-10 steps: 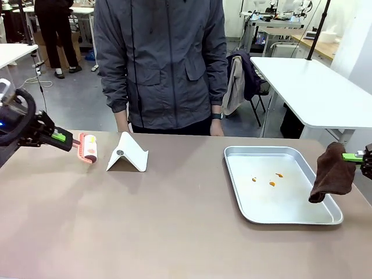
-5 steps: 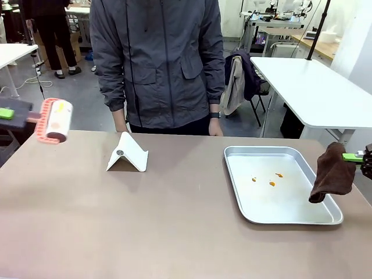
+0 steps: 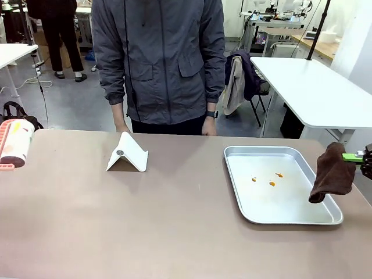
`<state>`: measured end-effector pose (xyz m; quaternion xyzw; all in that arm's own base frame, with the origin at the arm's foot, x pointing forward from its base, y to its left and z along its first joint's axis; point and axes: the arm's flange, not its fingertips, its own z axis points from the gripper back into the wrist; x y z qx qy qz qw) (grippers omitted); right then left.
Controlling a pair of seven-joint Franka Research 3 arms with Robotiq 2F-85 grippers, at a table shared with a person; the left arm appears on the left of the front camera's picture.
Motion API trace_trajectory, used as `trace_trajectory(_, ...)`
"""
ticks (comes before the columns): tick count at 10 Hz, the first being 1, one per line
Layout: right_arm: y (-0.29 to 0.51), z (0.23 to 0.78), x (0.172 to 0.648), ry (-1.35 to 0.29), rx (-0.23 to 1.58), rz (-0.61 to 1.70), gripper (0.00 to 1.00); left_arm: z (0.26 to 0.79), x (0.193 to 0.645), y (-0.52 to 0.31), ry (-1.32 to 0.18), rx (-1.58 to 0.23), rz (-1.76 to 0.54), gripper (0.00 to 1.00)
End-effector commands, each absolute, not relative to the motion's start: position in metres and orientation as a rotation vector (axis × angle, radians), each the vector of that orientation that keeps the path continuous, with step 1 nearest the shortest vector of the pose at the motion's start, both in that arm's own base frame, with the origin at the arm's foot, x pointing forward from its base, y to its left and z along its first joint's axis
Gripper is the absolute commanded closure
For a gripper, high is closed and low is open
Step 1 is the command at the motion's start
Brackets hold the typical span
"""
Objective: Clean the surface of the table.
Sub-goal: If a person points to the right, clean the right side of the table with your right hand, and if they point to the left, clean the left side with your left hand, then clean the area not pointed to by the person.
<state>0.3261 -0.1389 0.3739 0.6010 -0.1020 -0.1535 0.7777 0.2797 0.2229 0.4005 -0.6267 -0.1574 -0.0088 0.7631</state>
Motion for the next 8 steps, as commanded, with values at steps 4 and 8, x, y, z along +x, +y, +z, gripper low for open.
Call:
trace_trajectory(4, -0.1377, 0.3802, 0.3264, -0.215, 1.297, -0.355, 1.00, 0.4172, 0.2825, 0.2168, -0.358, -1.328, -0.042, 0.79)
trace_trajectory(8, -0.1377, 0.3802, 0.3264, -0.215, 1.297, -0.355, 1.00, 0.4172, 0.2825, 0.2168, -0.358, -1.328, -0.042, 0.79)
